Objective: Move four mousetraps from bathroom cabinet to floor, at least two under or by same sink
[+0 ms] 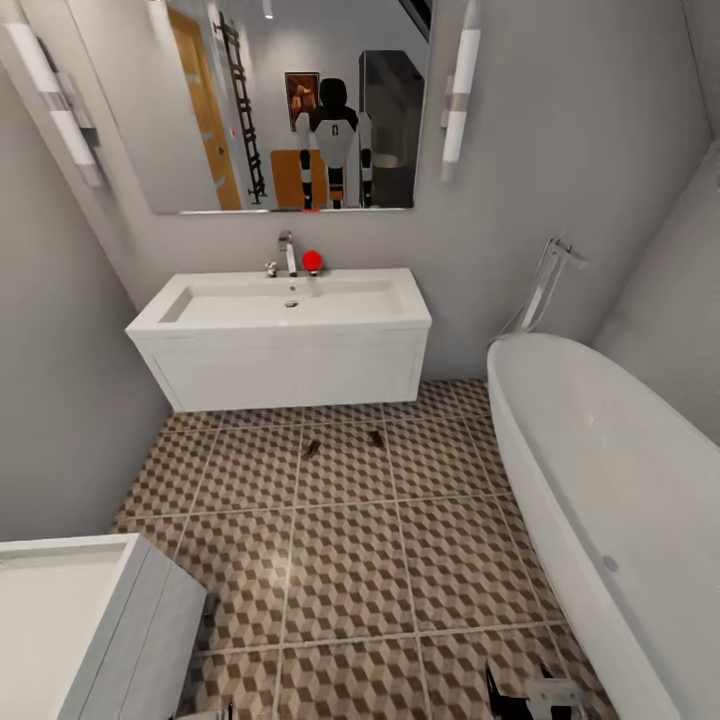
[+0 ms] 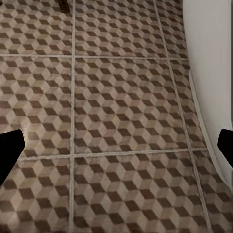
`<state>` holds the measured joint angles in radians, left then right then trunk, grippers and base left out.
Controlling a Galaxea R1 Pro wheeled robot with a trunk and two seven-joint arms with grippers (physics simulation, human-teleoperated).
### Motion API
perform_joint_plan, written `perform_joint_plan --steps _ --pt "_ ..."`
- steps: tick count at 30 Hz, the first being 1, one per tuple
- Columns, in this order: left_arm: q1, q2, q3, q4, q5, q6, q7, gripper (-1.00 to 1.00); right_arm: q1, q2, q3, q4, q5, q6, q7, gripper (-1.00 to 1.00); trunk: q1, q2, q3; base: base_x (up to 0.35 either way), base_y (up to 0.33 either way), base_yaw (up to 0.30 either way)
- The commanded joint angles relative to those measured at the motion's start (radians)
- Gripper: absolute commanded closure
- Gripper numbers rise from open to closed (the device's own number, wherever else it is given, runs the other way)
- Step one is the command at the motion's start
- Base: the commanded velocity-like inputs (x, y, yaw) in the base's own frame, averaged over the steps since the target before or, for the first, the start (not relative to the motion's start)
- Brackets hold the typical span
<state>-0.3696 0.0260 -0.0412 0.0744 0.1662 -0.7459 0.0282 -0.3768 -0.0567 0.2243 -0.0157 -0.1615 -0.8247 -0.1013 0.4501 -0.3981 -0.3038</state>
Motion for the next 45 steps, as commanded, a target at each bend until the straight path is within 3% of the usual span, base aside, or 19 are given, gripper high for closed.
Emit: perform_joint_plan --steps 1,29,37,45 --pt "-0.002 0.0 -0.005 0.004 0.003 -0.006 0.003 -1.0 -0.001 0.0 0.009 0.0 -0.006 -0.002 -0.005 -1.0 0.0 -0.002 -0.002 -0.334 0.0 0.0" --pt "-0.002 -0.001 -0.005 0.004 0.003 -0.005 0.002 -1.0 -0.001 0.0 0.009 0.0 -0.006 -0.002 -0.005 -1.0 0.0 -0.002 -0.002 -0.333 0.0 0.0" --pt "-0.002 -0.001 -0.005 0.004 0.003 -0.005 0.002 -1.0 -0.001 0.0 0.009 0.0 -0.006 -0.002 -0.006 -1.0 0.0 -0.002 -0.002 -0.107 0.0 0.015" --pt "-0.002 -0.001 -0.005 0.004 0.003 -0.006 0.002 -1.0 -0.001 0.001 0.009 0.0 -0.006 -0.002 -0.006 -1.0 0.0 -0.002 -0.002 -0.007 0.0 0.244"
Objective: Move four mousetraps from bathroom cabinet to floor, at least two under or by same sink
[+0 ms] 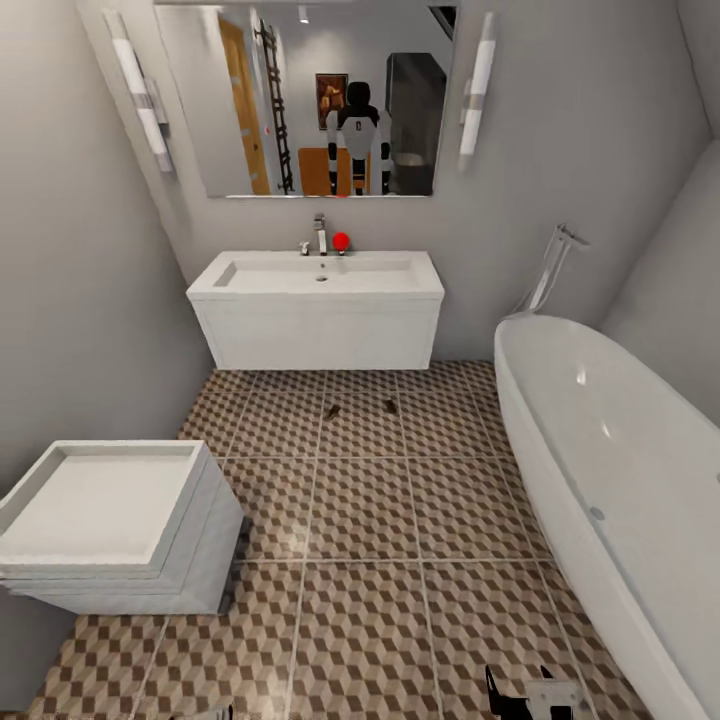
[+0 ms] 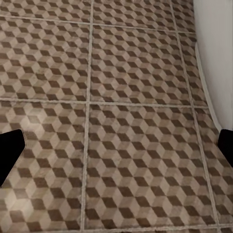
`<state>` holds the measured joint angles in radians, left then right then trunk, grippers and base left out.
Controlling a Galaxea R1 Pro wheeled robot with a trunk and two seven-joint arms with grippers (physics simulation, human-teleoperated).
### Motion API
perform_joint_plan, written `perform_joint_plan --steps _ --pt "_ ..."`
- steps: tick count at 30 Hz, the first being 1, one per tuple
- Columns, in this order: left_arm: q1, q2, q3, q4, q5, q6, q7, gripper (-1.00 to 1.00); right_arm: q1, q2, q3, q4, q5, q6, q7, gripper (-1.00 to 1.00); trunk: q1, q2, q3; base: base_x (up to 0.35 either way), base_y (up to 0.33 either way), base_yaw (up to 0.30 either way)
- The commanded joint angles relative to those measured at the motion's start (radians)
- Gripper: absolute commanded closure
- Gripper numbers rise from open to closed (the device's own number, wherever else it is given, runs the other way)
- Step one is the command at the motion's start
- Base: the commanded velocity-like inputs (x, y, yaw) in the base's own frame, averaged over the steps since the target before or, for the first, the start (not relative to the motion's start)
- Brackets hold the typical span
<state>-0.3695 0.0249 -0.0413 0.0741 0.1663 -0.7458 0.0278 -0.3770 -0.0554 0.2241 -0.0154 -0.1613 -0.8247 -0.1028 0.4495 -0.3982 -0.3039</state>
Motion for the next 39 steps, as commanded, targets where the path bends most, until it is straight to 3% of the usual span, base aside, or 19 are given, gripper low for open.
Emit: perform_joint_plan --steps 1,39 --pt "-0.002 0.0 -0.005 0.004 0.002 -0.006 0.003 -1.0 0.0 0.0 0.009 0.0 -0.006 -0.002 -0.005 -1.0 0.001 -0.002 -0.002 -0.002 0.0 0.276" --pt "-0.002 0.0 -0.005 0.004 0.002 -0.006 0.003 -1.0 0.0 0.0 0.009 0.0 -0.006 -0.002 -0.005 -1.0 0.001 -0.002 -0.002 0.0 0.0 0.287"
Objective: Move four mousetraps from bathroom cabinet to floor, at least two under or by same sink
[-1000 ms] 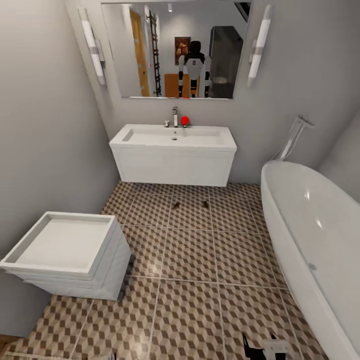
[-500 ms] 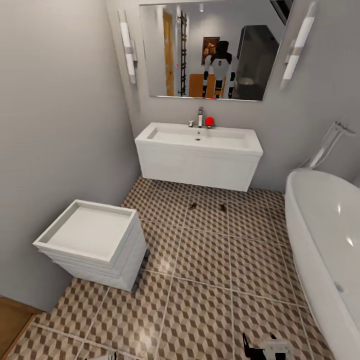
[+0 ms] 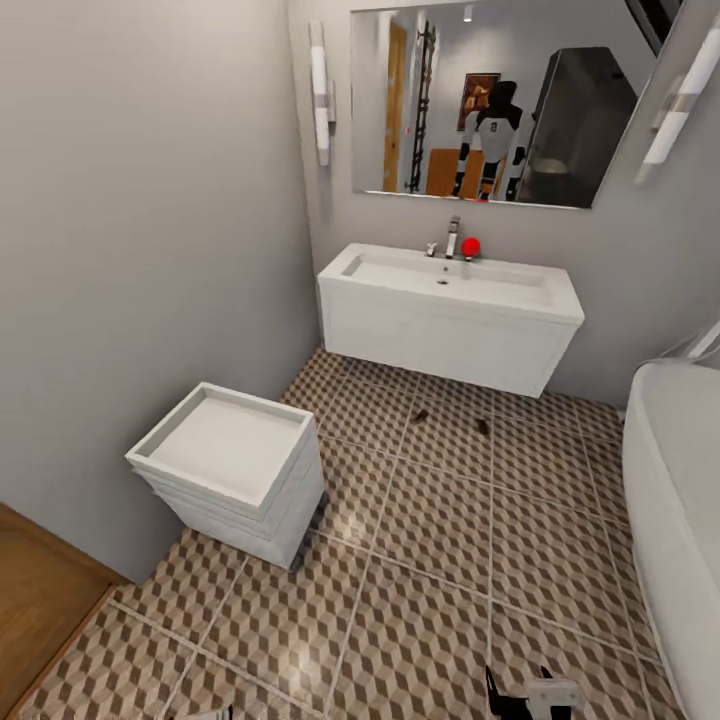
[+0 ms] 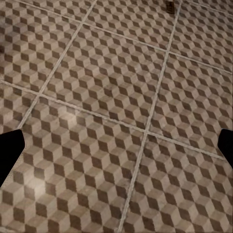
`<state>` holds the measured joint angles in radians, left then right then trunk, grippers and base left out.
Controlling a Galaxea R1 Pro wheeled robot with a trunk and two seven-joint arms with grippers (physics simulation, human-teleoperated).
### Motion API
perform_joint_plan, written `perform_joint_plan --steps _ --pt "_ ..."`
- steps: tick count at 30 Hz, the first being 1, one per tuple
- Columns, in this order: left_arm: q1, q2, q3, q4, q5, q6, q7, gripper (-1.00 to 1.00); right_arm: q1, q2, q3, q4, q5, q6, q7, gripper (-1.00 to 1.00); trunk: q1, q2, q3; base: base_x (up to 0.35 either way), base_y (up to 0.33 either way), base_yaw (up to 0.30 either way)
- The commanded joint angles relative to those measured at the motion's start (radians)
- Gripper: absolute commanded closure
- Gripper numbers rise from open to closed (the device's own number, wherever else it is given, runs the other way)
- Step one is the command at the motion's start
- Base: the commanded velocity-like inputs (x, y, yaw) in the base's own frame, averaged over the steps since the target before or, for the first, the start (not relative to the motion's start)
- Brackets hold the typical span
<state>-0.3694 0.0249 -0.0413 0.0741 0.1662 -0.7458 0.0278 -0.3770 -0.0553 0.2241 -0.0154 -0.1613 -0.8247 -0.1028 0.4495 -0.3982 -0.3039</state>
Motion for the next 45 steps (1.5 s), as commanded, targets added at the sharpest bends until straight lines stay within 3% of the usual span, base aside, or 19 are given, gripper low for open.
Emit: perform_joint_plan --steps 1,45 --pt "-0.002 0.0 -0.005 0.004 0.002 -0.006 0.003 -1.0 0.0 0.0 0.009 0.0 -0.006 -0.002 -0.005 -1.0 0.001 -0.002 -0.002 0.0 0.0 0.288" --pt "-0.002 -0.002 -0.006 0.004 0.001 -0.005 0.001 -1.0 0.0 0.002 0.009 0.0 -0.006 0.032 -0.005 -1.0 0.001 -0.002 -0.002 0.0 0.0 0.288"
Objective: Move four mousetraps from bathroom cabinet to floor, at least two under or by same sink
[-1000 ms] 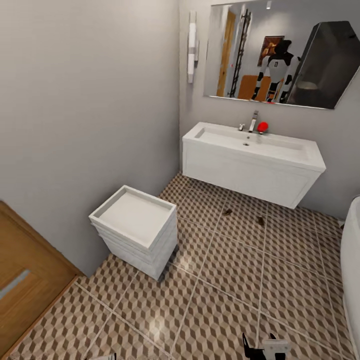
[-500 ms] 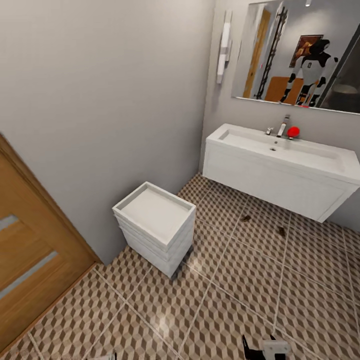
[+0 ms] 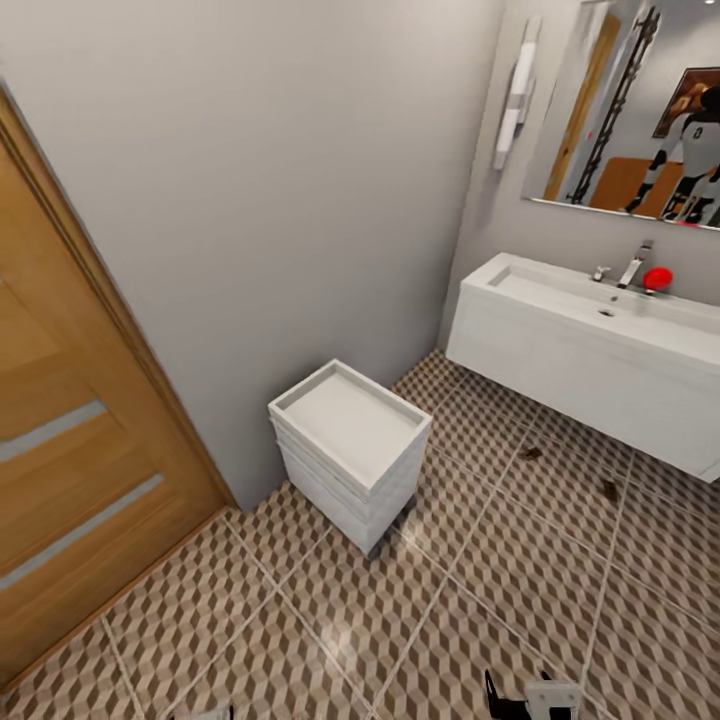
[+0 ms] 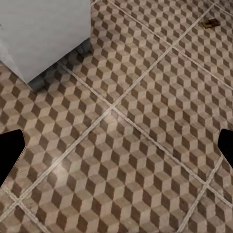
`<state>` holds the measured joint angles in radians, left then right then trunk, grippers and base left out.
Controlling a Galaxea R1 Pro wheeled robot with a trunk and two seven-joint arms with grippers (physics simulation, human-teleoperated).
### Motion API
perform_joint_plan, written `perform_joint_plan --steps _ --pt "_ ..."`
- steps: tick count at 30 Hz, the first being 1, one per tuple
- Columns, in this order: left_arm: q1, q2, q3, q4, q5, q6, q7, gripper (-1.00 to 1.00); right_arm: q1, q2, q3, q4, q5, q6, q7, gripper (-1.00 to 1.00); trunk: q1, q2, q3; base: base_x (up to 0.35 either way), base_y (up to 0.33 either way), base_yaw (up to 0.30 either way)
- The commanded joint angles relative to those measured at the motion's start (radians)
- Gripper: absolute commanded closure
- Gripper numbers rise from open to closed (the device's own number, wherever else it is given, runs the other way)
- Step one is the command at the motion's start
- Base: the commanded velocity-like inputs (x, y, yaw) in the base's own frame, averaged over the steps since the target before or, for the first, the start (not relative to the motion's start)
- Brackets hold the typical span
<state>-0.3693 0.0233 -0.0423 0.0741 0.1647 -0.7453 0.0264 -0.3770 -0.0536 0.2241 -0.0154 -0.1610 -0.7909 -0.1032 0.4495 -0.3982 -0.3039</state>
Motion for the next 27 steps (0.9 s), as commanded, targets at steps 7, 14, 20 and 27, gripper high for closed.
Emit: perform_joint_plan --steps 7,14,20,27 --pt "-0.002 -0.005 -0.004 0.004 0.003 -0.006 0.003 -1.0 0.0 0.0 0.009 0.0 -0.006 -0.002 -0.004 -1.0 0.001 -0.002 -0.002 0.0 0.0 0.288" --pt "-0.002 -0.007 -0.004 0.004 0.003 -0.006 0.003 -1.0 0.0 0.0 0.009 0.0 -0.006 -0.002 -0.004 -1.0 0.001 -0.002 -0.002 0.0 0.0 0.288" --pt "-0.002 -0.008 -0.004 0.004 0.003 -0.006 0.003 -1.0 0.0 0.0 0.01 0.0 -0.006 -0.002 -0.004 -1.0 0.001 -0.002 -0.002 0.0 0.0 0.288" --pt "-0.002 -0.008 -0.004 0.004 0.003 -0.006 0.003 -1.0 0.0 0.0 0.01 0.0 -0.006 -0.002 -0.004 -1.0 0.001 -0.002 -0.002 0.0 0.0 0.288"
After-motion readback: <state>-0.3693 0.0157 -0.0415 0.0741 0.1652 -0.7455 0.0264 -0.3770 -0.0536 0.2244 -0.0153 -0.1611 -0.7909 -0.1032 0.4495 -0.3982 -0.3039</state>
